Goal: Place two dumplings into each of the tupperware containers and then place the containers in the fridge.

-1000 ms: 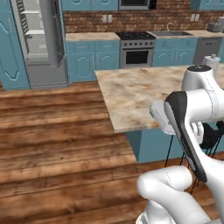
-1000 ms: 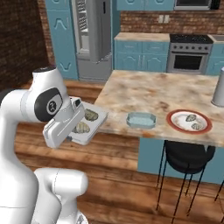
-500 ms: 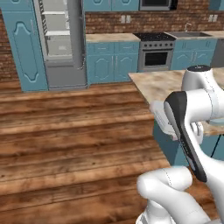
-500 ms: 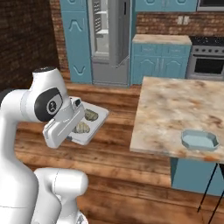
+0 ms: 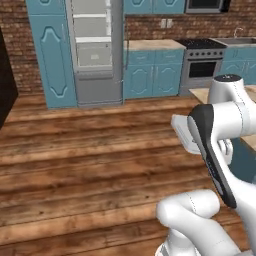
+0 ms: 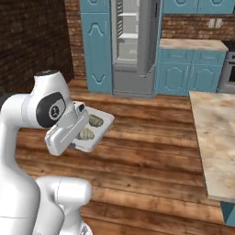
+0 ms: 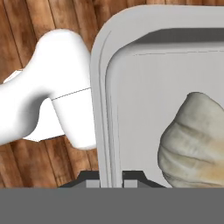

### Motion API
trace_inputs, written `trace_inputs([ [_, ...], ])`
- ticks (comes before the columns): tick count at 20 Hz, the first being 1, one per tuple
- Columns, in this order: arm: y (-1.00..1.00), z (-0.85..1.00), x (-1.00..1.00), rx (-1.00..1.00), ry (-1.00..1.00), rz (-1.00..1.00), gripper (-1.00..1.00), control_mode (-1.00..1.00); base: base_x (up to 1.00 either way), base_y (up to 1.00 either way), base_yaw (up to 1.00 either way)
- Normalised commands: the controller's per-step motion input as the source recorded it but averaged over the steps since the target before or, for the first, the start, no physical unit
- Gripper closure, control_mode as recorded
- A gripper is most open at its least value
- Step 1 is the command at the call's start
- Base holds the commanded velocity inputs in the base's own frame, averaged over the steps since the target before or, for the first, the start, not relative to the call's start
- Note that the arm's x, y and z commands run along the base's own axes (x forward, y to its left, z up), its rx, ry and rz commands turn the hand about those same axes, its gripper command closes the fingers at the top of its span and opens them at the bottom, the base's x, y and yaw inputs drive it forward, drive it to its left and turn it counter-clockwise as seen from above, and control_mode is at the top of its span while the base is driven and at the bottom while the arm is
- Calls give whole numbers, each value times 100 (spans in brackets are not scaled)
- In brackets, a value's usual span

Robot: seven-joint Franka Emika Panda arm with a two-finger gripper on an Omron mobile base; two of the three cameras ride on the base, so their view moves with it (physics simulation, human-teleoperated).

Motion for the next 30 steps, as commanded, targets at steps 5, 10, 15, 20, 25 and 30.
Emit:
trace_inputs([
  [5, 0, 0, 0, 0, 0, 0, 100, 100, 96, 100, 0],
  [10, 0, 0, 0, 0, 0, 0, 100, 100, 100, 100, 0],
  [15, 0, 0, 0, 0, 0, 0, 100, 100, 100, 75, 0],
  [20, 0, 0, 0, 0, 0, 0, 100, 100, 100, 56, -6],
  [25, 0, 0, 0, 0, 0, 0, 100, 100, 100, 4, -17],
  [30, 0, 0, 0, 0, 0, 0, 100, 100, 100, 0, -14],
])
